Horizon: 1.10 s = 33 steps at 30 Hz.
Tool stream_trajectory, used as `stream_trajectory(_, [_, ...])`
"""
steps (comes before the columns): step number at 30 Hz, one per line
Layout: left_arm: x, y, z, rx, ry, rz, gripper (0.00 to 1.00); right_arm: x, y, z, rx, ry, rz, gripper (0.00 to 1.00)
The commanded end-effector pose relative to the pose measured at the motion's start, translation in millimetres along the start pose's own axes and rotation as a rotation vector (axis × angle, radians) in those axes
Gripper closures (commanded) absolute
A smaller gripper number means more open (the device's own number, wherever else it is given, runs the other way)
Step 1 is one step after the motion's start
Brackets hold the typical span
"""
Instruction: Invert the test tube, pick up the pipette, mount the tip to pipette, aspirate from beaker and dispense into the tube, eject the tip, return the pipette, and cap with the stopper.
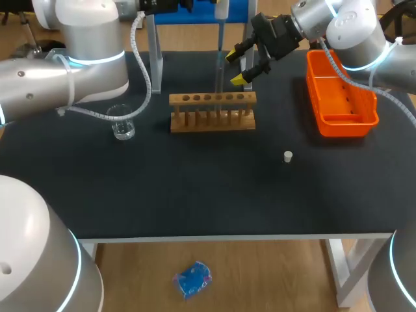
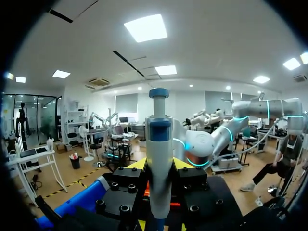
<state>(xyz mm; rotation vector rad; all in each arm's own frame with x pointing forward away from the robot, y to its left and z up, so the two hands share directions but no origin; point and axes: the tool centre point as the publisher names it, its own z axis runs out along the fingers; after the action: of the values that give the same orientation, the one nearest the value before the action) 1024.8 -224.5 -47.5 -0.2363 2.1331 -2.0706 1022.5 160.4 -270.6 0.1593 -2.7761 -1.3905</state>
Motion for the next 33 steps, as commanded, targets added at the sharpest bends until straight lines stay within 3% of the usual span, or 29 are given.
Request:
stream_trajectory(1, [1.5,-0.5,-0.4,0.005,-0.001,0.01,1.0,-0.7,0.2,-0.8,0.003,0.003,0.0,0.0])
stream_trajectory(33, [7.2,23.6,2.1,0.022,0.001,0.044,1.0,-0.7,0.2,-0.8,0.003,0.003,0.0,0.0])
